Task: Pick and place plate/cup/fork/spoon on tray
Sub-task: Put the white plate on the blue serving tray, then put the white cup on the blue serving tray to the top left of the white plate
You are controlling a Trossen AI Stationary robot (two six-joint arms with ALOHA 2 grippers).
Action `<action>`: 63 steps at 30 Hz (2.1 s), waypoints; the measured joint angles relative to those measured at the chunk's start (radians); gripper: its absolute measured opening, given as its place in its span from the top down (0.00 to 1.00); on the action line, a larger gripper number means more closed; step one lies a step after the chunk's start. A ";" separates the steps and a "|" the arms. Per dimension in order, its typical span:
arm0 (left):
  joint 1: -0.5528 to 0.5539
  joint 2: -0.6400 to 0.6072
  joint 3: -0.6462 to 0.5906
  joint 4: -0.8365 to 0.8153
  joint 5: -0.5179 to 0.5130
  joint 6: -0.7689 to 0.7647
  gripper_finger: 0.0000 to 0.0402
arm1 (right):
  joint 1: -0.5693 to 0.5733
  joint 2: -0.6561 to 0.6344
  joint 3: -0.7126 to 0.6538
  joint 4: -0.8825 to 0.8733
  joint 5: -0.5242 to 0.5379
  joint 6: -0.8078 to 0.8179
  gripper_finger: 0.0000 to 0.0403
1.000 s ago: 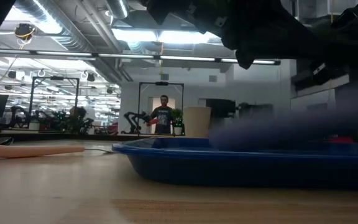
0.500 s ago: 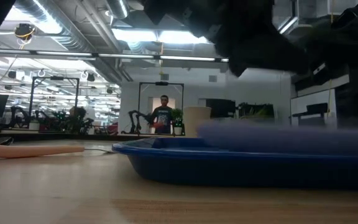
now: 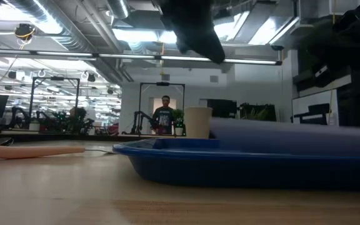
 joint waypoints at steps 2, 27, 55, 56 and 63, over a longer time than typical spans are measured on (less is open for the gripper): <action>-0.009 -0.002 0.002 -0.050 -0.080 0.011 0.95 | 0.000 0.002 0.000 -0.011 0.000 0.002 0.84; -0.011 0.129 -0.081 -0.045 -0.102 0.029 0.98 | 0.000 0.001 0.000 -0.014 -0.006 0.025 0.84; 0.071 0.032 0.074 -0.295 -0.230 0.058 0.93 | 0.000 0.001 0.000 -0.014 -0.007 0.025 0.84; 0.092 0.018 0.080 -0.303 -0.237 0.073 0.93 | 0.000 0.001 0.000 -0.015 -0.008 0.025 0.84; 0.337 0.009 0.080 -0.260 -0.099 0.111 0.96 | 0.000 0.001 0.000 -0.015 -0.008 0.025 0.84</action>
